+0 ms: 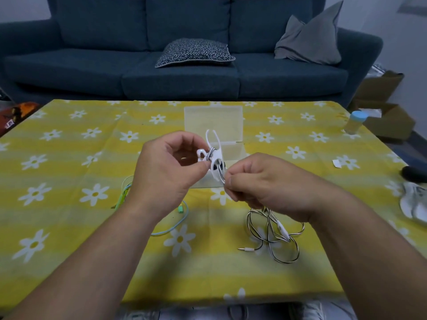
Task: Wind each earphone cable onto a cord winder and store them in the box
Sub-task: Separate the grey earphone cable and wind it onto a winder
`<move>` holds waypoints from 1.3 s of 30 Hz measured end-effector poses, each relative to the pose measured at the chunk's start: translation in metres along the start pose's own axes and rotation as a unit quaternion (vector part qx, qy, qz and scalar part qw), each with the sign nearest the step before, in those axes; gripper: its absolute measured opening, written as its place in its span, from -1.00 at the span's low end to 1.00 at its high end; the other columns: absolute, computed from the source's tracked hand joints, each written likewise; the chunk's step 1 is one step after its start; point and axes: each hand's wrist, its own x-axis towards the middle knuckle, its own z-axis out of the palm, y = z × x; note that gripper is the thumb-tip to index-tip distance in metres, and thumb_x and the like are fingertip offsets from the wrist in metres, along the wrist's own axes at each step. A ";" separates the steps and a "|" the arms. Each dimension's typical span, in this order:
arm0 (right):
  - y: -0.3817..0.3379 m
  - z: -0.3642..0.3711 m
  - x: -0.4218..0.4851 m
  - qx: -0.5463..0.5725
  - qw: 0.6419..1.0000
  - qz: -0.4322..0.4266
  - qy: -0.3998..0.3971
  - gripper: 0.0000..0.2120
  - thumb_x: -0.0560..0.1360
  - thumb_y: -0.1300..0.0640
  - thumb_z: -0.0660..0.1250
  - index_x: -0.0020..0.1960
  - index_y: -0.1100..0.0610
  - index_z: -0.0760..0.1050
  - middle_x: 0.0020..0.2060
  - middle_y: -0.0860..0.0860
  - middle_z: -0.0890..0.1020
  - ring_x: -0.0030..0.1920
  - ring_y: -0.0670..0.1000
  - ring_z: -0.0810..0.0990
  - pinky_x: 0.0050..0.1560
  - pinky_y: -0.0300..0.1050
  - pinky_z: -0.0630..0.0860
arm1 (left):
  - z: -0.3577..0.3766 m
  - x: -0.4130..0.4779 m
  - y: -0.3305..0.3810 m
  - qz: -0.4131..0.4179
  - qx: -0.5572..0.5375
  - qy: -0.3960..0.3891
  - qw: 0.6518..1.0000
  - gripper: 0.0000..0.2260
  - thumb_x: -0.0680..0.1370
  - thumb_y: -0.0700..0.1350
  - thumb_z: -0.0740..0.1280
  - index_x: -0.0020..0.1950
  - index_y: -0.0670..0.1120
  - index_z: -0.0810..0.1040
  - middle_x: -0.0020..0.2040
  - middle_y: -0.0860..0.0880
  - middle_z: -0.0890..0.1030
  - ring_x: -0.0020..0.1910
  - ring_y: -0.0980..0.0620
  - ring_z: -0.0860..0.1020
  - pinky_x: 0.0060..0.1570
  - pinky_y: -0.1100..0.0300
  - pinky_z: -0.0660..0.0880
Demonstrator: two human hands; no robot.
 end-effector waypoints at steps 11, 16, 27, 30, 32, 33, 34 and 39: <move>0.002 -0.020 0.000 0.085 0.978 -0.057 0.180 -0.76 0.54 0.20 0.32 -0.27 0.20 0.63 -0.53 -0.04 0.32 -0.40 0.09 0.17 -0.36 0.09 0.10 | 0.005 -0.007 0.008 0.041 0.137 -0.114 0.983 -0.75 0.36 -0.40 0.48 -0.19 -0.05 0.65 -0.19 0.08 0.68 -0.13 0.11 0.65 0.02 0.28 0.56; 0.011 -0.024 0.004 -0.014 0.960 -0.073 0.272 -0.81 0.53 0.10 0.41 -0.23 0.13 0.64 -0.58 -0.18 0.41 -0.52 -0.17 0.32 -0.43 -0.34 0.28 | 0.008 -0.009 0.010 0.009 0.064 -0.164 0.984 -0.82 0.33 -0.31 0.50 -0.15 -0.08 0.66 -0.13 0.00 0.71 -0.07 0.02 0.67 0.15 0.08 0.56; 0.028 -0.004 0.015 0.049 0.993 0.039 0.100 -0.72 0.61 0.10 0.29 -0.22 0.14 0.63 -0.45 0.03 0.35 -0.47 -0.04 0.21 -0.43 -0.15 0.12 | 0.009 -0.004 0.008 -0.043 -0.119 -0.064 0.990 -0.80 0.32 -0.36 0.45 -0.13 -0.12 0.61 -0.21 -0.03 0.68 -0.19 0.04 0.64 -0.12 0.22 0.57; 0.025 0.003 0.012 0.060 0.997 0.032 0.037 -0.70 0.65 0.14 0.20 -0.18 0.14 0.60 -0.45 0.02 0.40 -0.46 -0.04 0.26 -0.45 -0.21 0.19 | 0.004 0.001 0.002 -0.054 -0.108 0.018 0.992 -0.76 0.40 -0.44 0.45 -0.11 -0.12 0.61 -0.19 -0.07 0.67 -0.22 0.07 0.62 -0.16 0.26 0.54; 0.022 0.007 0.012 0.072 0.997 0.028 0.021 -0.69 0.66 0.14 0.18 -0.20 0.14 0.56 -0.47 -0.01 0.39 -0.46 -0.04 0.25 -0.43 -0.21 0.18 | 0.002 0.003 0.001 -0.065 -0.106 0.045 0.991 -0.78 0.42 -0.44 0.42 -0.10 -0.14 0.61 -0.19 -0.08 0.67 -0.25 0.08 0.61 -0.21 0.30 0.53; 0.021 0.008 0.012 0.071 0.997 0.027 0.020 -0.68 0.66 0.13 0.18 -0.21 0.13 0.55 -0.48 -0.04 0.38 -0.45 -0.04 0.25 -0.42 -0.20 0.17 | 0.002 0.004 0.001 -0.071 -0.110 0.047 0.990 -0.79 0.42 -0.43 0.43 -0.09 -0.14 0.61 -0.18 -0.08 0.67 -0.24 0.07 0.61 -0.22 0.30 0.53; 0.020 0.009 0.013 0.067 0.997 0.028 0.021 -0.68 0.66 0.13 0.18 -0.22 0.13 0.55 -0.49 -0.06 0.37 -0.44 -0.04 0.24 -0.42 -0.19 0.16 | 0.002 0.003 0.000 -0.079 -0.120 0.046 0.989 -0.80 0.41 -0.40 0.46 -0.09 -0.14 0.61 -0.18 -0.09 0.67 -0.24 0.05 0.61 -0.20 0.27 0.55; 0.020 0.007 0.015 0.043 0.998 0.031 0.045 -0.68 0.58 0.17 0.18 -0.35 0.10 0.42 -0.47 -0.02 0.30 -0.43 0.00 0.15 -0.38 -0.05 0.04 | 0.003 0.003 0.001 -0.132 -0.198 0.034 0.971 -0.82 0.37 -0.37 0.43 -0.12 -0.14 0.58 -0.18 -0.15 0.62 -0.14 -0.12 0.61 -0.08 0.07 0.63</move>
